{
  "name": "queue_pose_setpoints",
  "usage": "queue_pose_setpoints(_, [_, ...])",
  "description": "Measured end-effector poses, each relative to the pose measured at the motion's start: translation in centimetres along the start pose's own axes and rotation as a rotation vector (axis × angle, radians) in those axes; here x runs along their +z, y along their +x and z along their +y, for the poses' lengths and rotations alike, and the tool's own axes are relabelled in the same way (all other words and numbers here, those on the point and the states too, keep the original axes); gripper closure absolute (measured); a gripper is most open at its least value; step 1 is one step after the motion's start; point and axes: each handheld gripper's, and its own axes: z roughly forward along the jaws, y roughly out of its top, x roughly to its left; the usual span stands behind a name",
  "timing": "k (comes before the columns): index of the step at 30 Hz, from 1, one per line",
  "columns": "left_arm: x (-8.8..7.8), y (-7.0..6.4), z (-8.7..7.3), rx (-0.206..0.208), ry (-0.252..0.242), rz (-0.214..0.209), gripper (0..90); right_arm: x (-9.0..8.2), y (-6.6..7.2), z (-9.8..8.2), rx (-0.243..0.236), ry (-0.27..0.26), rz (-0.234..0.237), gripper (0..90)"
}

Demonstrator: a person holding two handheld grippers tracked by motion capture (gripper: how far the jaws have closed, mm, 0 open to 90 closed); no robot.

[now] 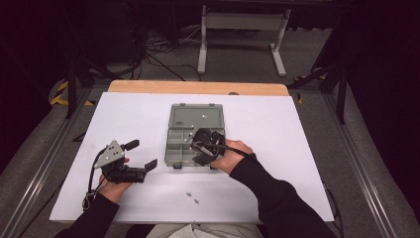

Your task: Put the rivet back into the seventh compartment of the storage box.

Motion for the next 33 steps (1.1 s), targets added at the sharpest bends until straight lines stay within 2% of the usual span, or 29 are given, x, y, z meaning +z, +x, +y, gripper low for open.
queue_pose_setpoints(5, [0.0, 0.0, 0.0, -0.006, -0.001, -0.001, 3.0, -0.6, 0.9, 0.1, -0.017, -0.02, 0.033, 53.6])
queue_pose_setpoints(11, [0.0, 0.0, -0.1, -0.007, -0.002, 0.0, 3.0, -1.0, 2.1, 0.2, -0.03, -0.014, 0.08, 50.8])
queue_pose_setpoints(18, [0.0, 0.1, 0.0, -0.004, -0.001, -0.001, 3.0, -1.1, 3.7, 0.3, -0.06, -0.016, 0.106, 49.3])
queue_pose_setpoints(24, [-0.1, 0.1, 0.0, -0.004, -0.001, -0.002, 3.0, -1.2, 4.4, 0.1, -0.065, -0.02, 0.13, 48.1])
queue_pose_setpoints(33, [-0.1, 0.1, 0.0, -0.002, -0.002, -0.002, 3.0, -0.1, 5.0, -0.2, -0.063, -0.01, 0.146, 47.0])
